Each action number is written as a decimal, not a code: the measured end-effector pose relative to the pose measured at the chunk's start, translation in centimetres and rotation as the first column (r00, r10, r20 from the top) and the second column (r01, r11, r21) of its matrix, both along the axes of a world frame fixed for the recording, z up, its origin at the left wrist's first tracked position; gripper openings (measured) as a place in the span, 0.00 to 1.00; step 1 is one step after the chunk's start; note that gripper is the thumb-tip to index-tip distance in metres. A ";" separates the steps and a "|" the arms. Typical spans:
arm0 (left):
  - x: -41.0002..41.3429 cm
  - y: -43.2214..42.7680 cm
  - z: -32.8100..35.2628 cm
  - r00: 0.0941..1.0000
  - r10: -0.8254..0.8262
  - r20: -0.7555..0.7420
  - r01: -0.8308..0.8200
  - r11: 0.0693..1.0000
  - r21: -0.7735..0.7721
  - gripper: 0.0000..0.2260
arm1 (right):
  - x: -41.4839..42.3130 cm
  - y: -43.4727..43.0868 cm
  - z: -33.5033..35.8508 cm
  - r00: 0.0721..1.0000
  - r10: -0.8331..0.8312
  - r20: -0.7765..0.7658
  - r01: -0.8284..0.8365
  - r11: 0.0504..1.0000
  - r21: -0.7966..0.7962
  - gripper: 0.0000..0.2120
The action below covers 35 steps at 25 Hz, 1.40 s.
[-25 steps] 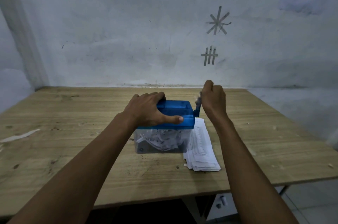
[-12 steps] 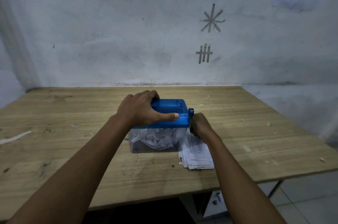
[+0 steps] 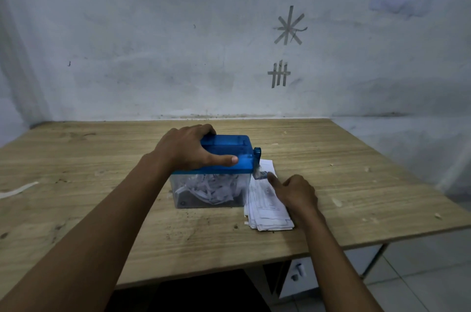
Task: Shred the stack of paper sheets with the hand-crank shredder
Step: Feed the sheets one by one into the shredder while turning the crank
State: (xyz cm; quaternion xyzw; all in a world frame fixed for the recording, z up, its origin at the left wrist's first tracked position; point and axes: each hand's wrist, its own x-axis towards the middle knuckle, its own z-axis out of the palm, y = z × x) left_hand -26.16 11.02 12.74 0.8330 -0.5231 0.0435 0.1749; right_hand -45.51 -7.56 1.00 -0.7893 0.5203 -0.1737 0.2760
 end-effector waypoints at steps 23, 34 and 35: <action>1.1 1.3 -0.1 0.999 0.016 -0.052 -0.016 1.000 0.009 0.55 | -0.6 -0.1 8.1 0.870 0.150 0.470 -0.130 0.989 -0.076 0.11; 1.5 1.5 -0.2 0.980 0.041 -0.195 -0.056 0.996 -0.073 0.35 | 6.1 2.7 13.7 0.547 0.344 0.763 -0.437 0.895 -0.089 0.15; 1.5 1.5 -0.1 0.976 0.036 -0.216 -0.056 0.995 -0.085 0.33 | 6.6 3.0 13.6 0.547 0.365 0.753 -0.446 0.889 -0.106 0.14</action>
